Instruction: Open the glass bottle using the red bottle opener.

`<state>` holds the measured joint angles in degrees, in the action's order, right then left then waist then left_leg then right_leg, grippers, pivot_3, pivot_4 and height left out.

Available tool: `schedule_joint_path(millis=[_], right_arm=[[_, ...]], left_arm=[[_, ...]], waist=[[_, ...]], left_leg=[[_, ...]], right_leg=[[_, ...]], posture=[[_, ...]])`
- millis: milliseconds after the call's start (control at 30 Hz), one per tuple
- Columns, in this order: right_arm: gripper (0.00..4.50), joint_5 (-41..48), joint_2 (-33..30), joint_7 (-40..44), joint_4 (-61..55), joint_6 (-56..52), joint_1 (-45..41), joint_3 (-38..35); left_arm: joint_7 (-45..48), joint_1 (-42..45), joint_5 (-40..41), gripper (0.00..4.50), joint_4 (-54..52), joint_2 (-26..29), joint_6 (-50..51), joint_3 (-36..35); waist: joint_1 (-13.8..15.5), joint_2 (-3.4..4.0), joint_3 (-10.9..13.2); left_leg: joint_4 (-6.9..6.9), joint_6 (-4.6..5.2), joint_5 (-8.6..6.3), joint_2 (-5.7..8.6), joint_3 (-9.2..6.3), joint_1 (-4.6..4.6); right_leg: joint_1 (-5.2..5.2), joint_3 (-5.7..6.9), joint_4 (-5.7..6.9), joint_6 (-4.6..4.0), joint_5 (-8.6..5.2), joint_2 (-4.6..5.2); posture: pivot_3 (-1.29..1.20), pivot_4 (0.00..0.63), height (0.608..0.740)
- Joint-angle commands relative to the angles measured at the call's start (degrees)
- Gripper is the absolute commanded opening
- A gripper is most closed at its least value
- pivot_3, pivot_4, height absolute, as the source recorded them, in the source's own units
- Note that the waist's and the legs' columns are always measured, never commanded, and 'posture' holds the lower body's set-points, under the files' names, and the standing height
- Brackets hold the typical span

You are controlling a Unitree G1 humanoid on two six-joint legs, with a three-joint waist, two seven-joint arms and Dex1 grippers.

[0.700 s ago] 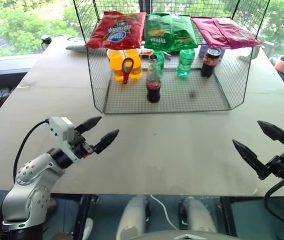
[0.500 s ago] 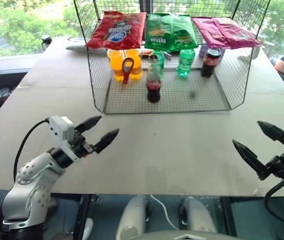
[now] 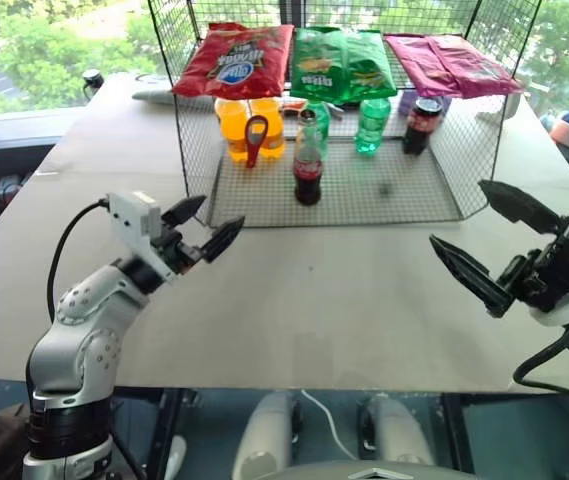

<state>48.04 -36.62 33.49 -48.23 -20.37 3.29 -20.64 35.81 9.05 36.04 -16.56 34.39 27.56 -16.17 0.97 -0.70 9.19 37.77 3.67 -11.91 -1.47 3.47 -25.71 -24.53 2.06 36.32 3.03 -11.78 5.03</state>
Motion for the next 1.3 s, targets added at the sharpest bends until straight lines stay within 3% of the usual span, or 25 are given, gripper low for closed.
schedule_joint_path(millis=[33,233,433,667,967,1300], right_arm=[[4.5,1.83,-0.68,1.95,-0.05,0.62,-0.36,0.26],[4.5,-0.1,0.45,4.46,1.83,3.18,1.19,0.67],[4.5,-2.03,2.03,7.29,3.65,6.65,3.7,0.42],[4.5,-4.14,3.27,7.88,4.02,8.77,4.57,1.59],[4.5,-6.38,4.31,7.0,2.86,10.1,6.48,2.36],[4.5,-7.22,3.9,4.79,2.31,9.73,5.55,3.19]], left_arm=[[0.48,2.78,-0.25,4.47,0.68,1.22,1.13,0.23],[-3.76,6.81,-5.04,4.47,0.74,0.59,1.89,2.73],[-9.35,12.91,-2.8,4.47,-0.78,-3.02,9.9,4.61],[-17.41,21.66,-11.45,4.47,6.47,-5.34,11.28,8.31],[-12.26,33.09,-18.5,4.47,21.96,-4.12,6.53,12.44],[-7.73,43.12,-23.73,4.47,37.71,-6.49,-1.97,15.26]], waist=[[0.0,0.0,0.0],[-0.05,-0.05,0.02],[0.0,-0.06,0.02],[-0.11,-0.08,0.03],[-0.04,-0.13,0.06],[-0.03,-0.18,0.09]], left_leg=[[-0.02,0.0,0.0,0.01,0.01,-0.01],[-0.01,0.01,0.0,0.04,0.02,0.03],[0.01,0.01,0.0,0.04,-0.04,0.07],[0.1,0.01,0.01,0.16,-0.08,0.17],[0.25,0.01,0.01,0.18,-0.07,0.14],[0.43,0.02,0.0,0.17,-0.14,0.08]], right_leg=[[0.0,0.0,-0.04,0.0,0.0,0.0],[0.08,-0.01,-0.1,0.03,0.01,-0.01],[0.16,0.03,-0.09,0.03,0.01,-0.02],[0.28,0.04,-0.03,0.07,0.03,-0.08],[0.29,0.04,0.05,0.07,0.03,-0.12],[0.28,0.11,0.2,0.07,0.03,-0.1]], posture=[[0.0,0.15,0.74],[0.0,0.15,0.74],[0.0,0.15,0.74],[0.0,0.15,0.74],[0.0,0.15,0.74],[0.0,0.15,0.74]])
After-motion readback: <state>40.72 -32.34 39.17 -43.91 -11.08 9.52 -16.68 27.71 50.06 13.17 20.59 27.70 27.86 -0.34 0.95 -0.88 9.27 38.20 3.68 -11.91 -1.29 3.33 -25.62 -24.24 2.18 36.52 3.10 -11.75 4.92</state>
